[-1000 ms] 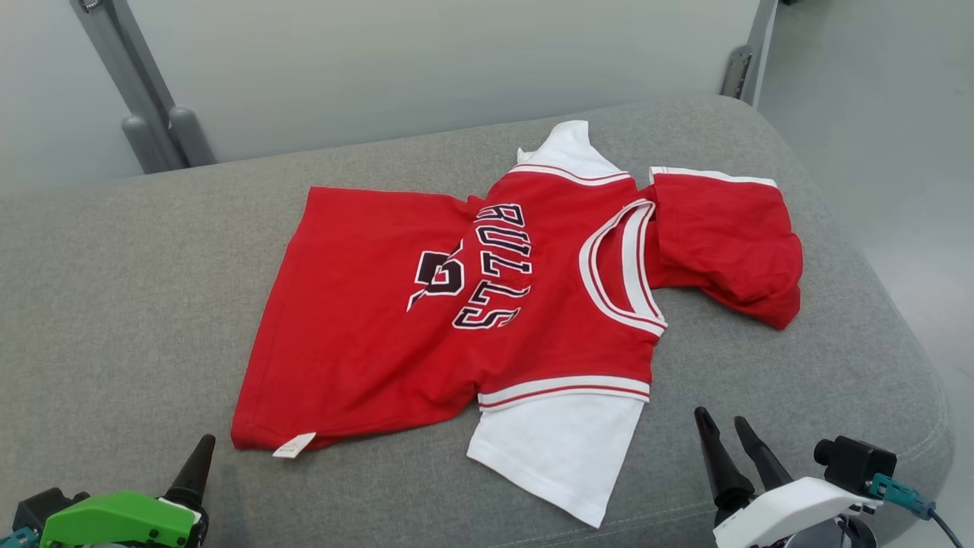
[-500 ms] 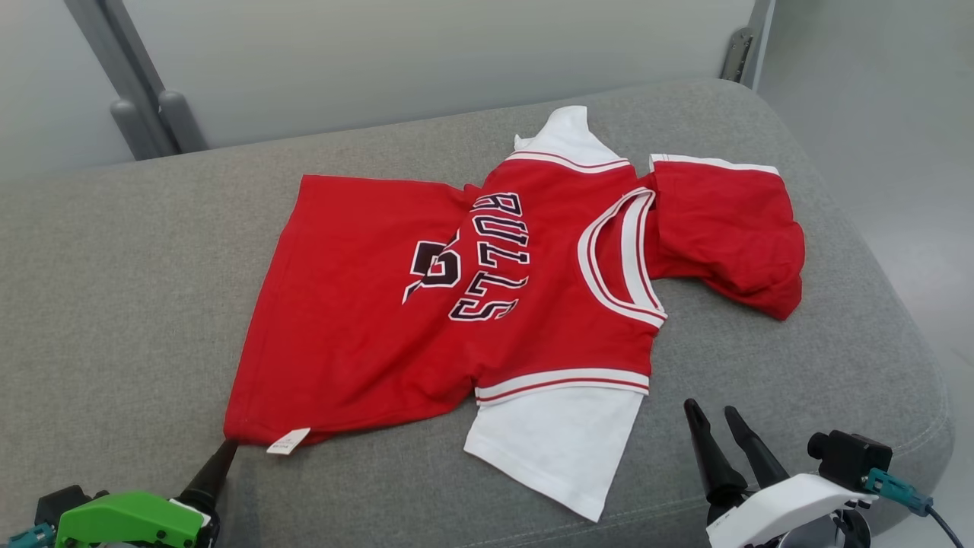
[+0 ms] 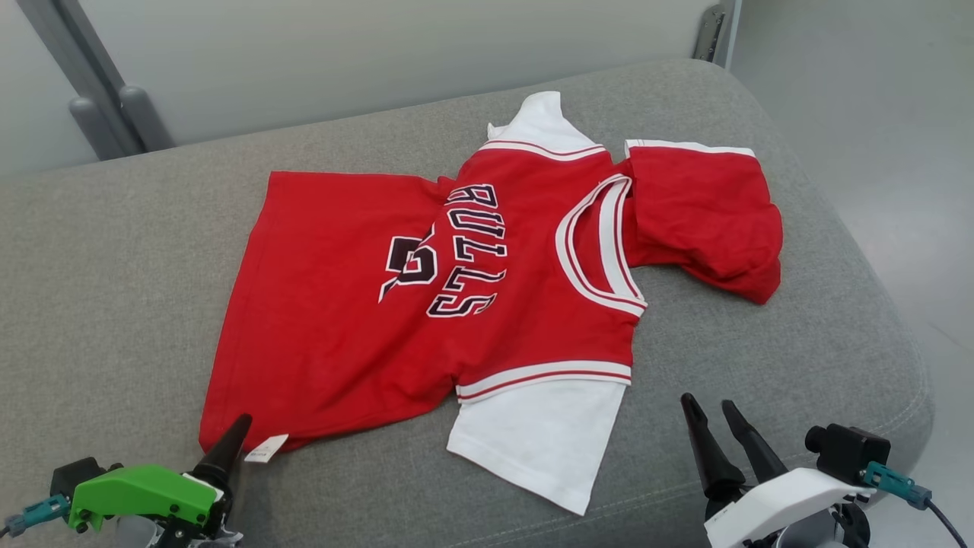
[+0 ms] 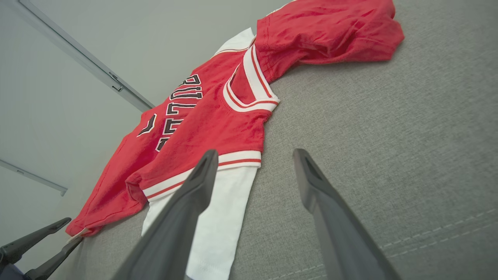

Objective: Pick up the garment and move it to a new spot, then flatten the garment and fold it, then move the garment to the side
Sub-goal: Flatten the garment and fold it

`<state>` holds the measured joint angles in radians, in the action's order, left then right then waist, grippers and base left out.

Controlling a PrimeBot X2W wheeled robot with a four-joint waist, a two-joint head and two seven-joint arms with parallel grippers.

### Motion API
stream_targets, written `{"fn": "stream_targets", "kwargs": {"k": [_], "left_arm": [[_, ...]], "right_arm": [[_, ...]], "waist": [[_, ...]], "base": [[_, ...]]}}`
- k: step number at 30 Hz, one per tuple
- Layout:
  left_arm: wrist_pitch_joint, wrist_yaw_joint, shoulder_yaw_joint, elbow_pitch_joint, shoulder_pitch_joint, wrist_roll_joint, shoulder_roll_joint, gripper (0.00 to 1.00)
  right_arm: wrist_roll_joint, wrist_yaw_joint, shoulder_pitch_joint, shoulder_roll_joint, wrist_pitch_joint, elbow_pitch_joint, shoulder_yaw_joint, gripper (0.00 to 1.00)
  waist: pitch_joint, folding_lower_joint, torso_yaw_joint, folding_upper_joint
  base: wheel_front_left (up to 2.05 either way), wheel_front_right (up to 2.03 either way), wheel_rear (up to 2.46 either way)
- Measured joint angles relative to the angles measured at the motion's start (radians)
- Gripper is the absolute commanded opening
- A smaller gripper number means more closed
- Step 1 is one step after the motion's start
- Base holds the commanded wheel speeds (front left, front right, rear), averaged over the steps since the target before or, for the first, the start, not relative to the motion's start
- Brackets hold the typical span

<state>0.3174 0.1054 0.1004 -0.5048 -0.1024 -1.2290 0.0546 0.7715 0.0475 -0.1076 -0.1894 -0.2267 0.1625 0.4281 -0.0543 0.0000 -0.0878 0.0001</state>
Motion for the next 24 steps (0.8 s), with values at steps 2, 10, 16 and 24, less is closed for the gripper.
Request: {"fn": "stream_targets", "kwargs": {"k": [2, 10, 16, 24], "left_arm": [[0.0, 0.0, -0.005, 0.001, -0.008, 0.0, -0.001, 1.0], [-0.025, -0.004, -0.005, 0.013, -0.023, 0.019, -0.001, 0.0], [-0.035, -0.004, -0.019, 0.032, -0.051, 0.021, -0.002, 0.0], [-0.036, -0.004, -0.053, 0.069, -0.074, 0.03, -0.006, 0.0]], "right_arm": [[0.0, 0.007, 0.0, 0.0, 0.0, -0.003, -0.002, 1.0], [0.02, 0.007, 0.001, 0.023, 0.017, 0.004, -0.002, 1.0], [0.067, 0.006, 0.042, 0.07, 0.037, 0.055, -0.011, 1.0], [0.082, 0.009, 0.132, 0.072, 0.063, 0.129, -0.036, 1.0]], "waist": [[-0.005, 0.0, -0.003, 0.0], [-0.019, 0.0, -0.004, 0.0], [-0.033, 0.0, 0.018, 0.0], [-0.06, 0.0, 0.054, 0.0]], "base": [[0.0, 0.0, 0.0], [0.0, 0.0, 0.0], [0.0, 0.0, 0.0], [0.0, 0.0, 0.0]]}}
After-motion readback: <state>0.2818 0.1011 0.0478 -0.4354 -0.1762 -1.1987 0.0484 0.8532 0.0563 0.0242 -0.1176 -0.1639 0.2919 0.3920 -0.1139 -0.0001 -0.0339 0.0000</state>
